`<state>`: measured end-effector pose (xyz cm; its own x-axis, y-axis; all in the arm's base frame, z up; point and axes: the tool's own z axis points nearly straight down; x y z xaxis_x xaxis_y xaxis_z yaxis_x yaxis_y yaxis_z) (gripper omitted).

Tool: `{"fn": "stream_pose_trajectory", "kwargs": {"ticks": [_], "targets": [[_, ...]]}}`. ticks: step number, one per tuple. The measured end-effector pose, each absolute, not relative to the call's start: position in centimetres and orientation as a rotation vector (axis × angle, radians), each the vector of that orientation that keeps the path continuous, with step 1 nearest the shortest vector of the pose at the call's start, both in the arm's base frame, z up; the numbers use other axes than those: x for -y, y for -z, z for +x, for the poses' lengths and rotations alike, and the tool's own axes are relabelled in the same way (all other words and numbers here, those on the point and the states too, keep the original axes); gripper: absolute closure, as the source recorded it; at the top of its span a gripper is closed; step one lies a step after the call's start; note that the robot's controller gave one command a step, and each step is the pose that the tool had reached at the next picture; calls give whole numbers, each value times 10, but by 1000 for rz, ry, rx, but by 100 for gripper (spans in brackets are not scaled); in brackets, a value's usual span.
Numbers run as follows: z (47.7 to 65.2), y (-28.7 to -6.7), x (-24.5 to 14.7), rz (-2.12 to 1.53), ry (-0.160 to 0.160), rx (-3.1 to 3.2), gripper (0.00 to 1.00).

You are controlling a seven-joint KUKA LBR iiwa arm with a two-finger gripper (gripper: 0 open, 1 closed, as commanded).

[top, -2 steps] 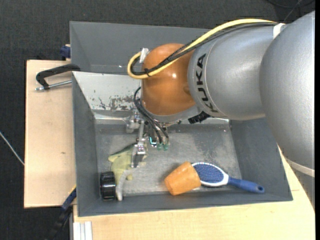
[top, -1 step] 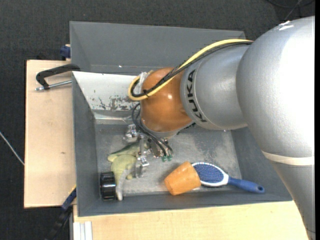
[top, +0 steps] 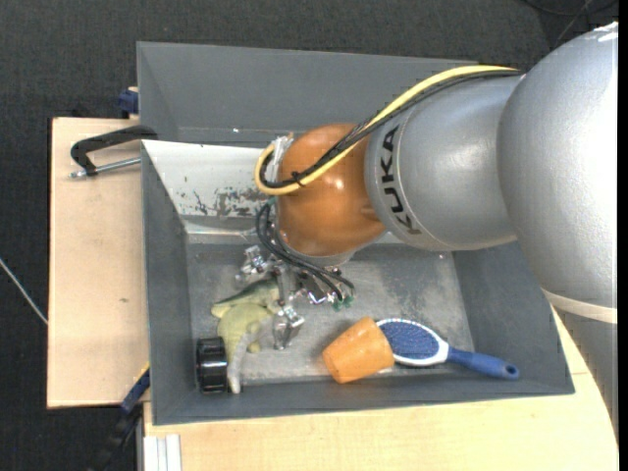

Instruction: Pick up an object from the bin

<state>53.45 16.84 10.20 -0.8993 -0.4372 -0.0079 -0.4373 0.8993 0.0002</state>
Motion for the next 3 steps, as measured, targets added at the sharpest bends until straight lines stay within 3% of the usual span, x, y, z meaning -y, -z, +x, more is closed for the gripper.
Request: {"fn": "stream_pose_trajectory", "kwargs": {"ticks": [1,2,3], "targets": [[539,-112,-159,-615,-4,-3074,0],[537,-72,-160,-779,-3,-3035,0],[528,-73,-174,-1023,0,-2962,0]]}}
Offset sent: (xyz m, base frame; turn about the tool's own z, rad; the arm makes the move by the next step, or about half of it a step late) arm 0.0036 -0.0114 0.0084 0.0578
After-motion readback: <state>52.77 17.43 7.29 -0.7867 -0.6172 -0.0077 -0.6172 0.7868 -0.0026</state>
